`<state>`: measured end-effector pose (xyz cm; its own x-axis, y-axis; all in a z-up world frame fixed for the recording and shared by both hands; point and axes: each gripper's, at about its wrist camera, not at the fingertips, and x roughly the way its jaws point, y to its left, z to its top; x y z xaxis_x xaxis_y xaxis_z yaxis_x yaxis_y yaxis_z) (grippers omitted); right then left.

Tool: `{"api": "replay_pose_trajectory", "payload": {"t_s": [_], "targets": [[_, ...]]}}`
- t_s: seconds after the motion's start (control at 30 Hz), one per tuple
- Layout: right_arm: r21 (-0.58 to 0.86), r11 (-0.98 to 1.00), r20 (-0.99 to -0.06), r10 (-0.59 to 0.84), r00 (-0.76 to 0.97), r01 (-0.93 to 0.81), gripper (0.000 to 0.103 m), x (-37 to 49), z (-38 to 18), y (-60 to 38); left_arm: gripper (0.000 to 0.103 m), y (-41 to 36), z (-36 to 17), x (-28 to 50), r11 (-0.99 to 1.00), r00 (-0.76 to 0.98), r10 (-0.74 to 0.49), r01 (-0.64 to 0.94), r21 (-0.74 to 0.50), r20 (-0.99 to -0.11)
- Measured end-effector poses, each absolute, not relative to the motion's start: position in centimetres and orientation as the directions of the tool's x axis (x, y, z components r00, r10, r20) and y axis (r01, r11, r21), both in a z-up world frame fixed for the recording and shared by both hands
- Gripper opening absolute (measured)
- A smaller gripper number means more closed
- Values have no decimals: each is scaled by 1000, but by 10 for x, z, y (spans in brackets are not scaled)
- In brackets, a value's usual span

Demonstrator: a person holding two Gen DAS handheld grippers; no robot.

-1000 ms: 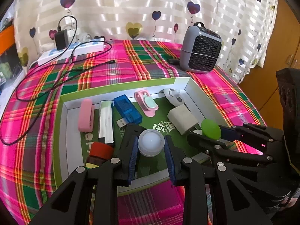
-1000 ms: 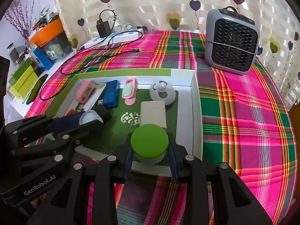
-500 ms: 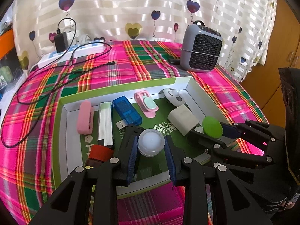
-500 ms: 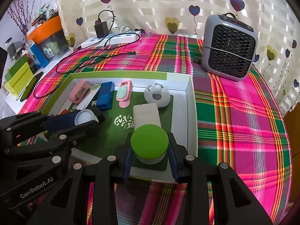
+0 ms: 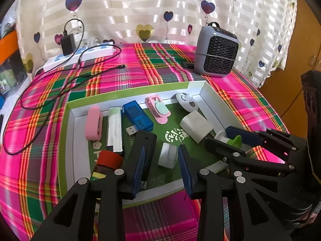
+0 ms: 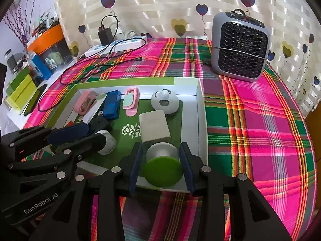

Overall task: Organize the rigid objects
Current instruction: 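Set the green mushroom item in the box, open the right tool and withdraw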

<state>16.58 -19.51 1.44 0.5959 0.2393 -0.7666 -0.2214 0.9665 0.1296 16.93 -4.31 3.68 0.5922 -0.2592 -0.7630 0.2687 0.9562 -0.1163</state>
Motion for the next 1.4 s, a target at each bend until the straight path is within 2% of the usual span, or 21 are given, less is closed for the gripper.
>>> {"api": "replay_pose_trajectory", "payload": {"t_s": [0.37, 0.5, 0.7, 0.93, 1.4], "targets": [[138, 971, -738, 234, 633, -198, 48, 144, 26, -199, 34, -37, 49, 140, 966, 625, -231, 237, -100, -746], [150, 970, -724, 238, 647, -190, 48, 128, 32, -202, 34, -38, 52, 118, 975, 654, -173, 221, -32, -736], [144, 973, -715, 228, 661, -180, 48, 102, 34, -200, 34, -34, 41, 92, 981, 626, -160, 189, -51, -763], [83, 975, -748, 197, 634, -205, 48, 82, 17, -186, 34, -30, 17, 76, 989, 578, -114, 140, -40, -808], [40, 989, -781, 121, 613, -144, 48, 75, -2, -189, 34, -37, 11, 66, 994, 607, -59, 110, 10, -792]]}}
